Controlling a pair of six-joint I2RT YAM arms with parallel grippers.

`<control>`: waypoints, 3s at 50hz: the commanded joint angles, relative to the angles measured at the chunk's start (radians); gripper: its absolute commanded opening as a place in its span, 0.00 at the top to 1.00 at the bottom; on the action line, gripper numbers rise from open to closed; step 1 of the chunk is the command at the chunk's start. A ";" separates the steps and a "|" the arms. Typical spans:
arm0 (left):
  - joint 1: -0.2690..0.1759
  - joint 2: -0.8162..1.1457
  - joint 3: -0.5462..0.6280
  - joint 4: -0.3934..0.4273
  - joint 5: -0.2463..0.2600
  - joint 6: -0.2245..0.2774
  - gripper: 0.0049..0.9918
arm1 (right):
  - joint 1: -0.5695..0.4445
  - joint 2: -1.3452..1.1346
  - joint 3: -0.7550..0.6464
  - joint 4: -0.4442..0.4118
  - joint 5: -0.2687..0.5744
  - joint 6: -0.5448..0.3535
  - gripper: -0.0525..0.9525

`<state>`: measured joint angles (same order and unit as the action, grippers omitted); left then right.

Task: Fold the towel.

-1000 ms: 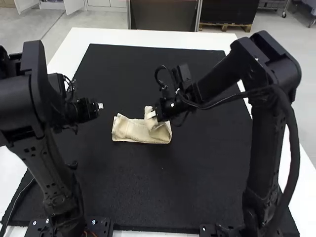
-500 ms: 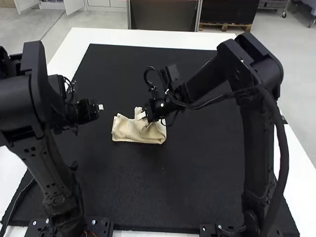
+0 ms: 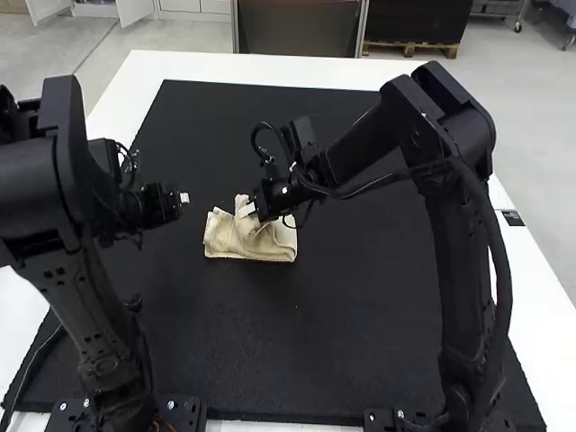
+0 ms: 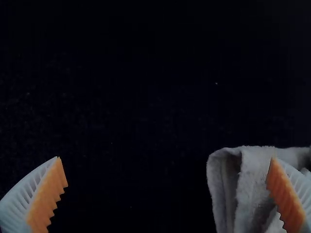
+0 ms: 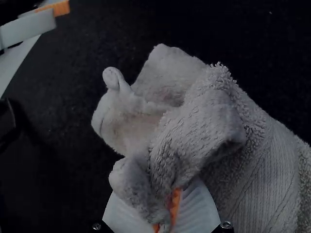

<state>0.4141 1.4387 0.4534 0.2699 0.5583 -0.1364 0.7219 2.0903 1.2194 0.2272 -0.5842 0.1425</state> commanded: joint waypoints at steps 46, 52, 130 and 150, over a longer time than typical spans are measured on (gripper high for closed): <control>0.000 -0.054 -0.032 0.006 0.022 0.006 0.03 | 0.028 0.053 0.083 0.027 -0.071 0.074 0.45; 0.000 -0.054 -0.033 0.006 0.022 0.006 0.03 | 0.024 0.045 0.092 0.027 -0.075 0.074 0.26; 0.005 -0.054 -0.038 0.026 0.032 -0.002 0.03 | 0.013 0.102 -0.008 0.127 -0.101 0.046 0.97; 0.000 -0.090 -0.038 0.029 0.041 -0.002 0.03 | 0.034 0.217 -0.032 0.255 -0.111 0.054 0.97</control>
<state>0.4141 1.3918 0.4206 0.2886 0.5770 -0.1368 0.7345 2.2795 1.1908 0.4747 -0.6865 0.1982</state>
